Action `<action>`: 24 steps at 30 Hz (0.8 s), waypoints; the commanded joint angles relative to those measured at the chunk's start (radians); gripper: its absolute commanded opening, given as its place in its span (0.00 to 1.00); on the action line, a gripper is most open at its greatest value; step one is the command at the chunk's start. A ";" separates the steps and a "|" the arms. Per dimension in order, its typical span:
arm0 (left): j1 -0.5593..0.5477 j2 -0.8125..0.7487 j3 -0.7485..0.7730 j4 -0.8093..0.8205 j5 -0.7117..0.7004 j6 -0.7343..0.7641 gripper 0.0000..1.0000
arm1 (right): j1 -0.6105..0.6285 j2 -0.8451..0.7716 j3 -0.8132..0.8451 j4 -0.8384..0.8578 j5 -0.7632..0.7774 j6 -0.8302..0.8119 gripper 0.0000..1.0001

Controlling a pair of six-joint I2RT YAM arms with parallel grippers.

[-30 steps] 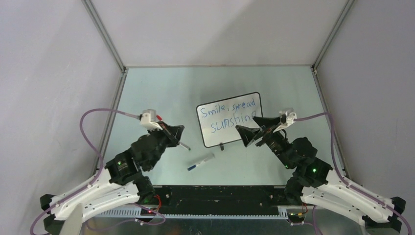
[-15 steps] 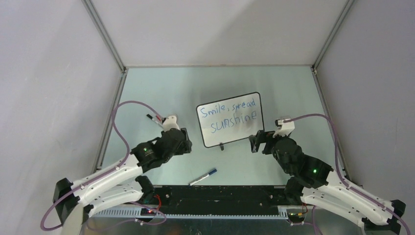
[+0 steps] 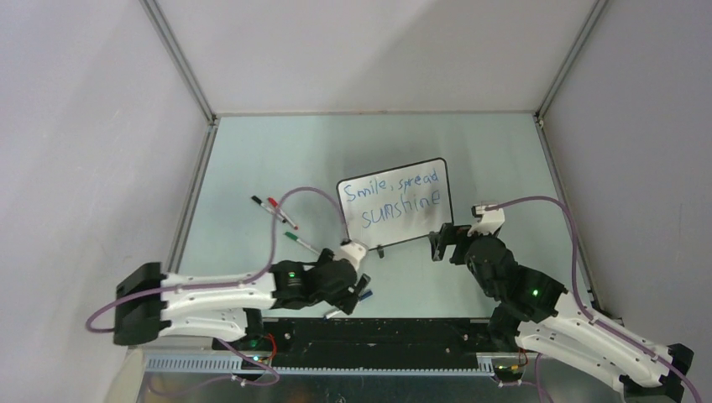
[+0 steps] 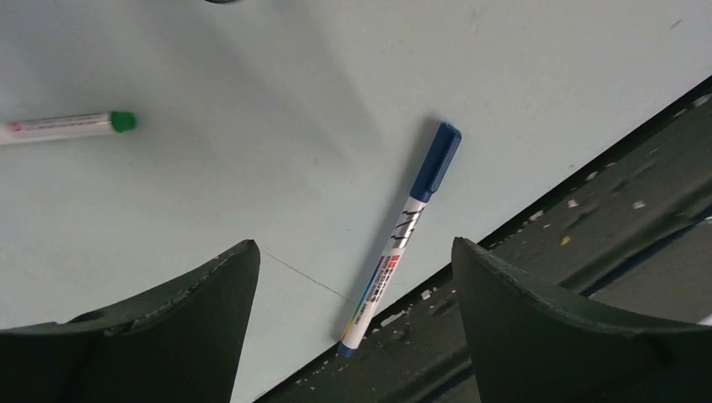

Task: Write a sentence on the whiteboard
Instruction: Move the whiteboard marker to the center of the board.

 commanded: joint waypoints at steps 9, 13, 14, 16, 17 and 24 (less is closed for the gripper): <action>-0.033 0.282 0.093 0.082 0.054 0.122 0.74 | -0.025 -0.059 -0.005 -0.008 0.013 -0.002 0.98; -0.033 0.334 0.082 0.106 0.112 0.120 0.74 | -0.029 -0.099 -0.023 -0.005 0.020 0.002 0.97; -0.033 0.341 0.075 0.112 0.126 0.115 0.73 | -0.030 -0.108 -0.027 -0.004 0.019 0.003 0.98; -0.034 0.344 0.062 0.130 0.137 0.100 0.66 | -0.033 -0.115 -0.032 -0.001 0.018 0.004 0.97; -0.030 0.345 0.060 0.134 0.134 0.091 0.58 | -0.035 -0.116 -0.033 0.000 0.016 0.005 0.97; 0.056 0.303 0.015 0.100 0.055 -0.044 0.07 | -0.037 -0.111 -0.039 0.000 0.017 0.006 0.97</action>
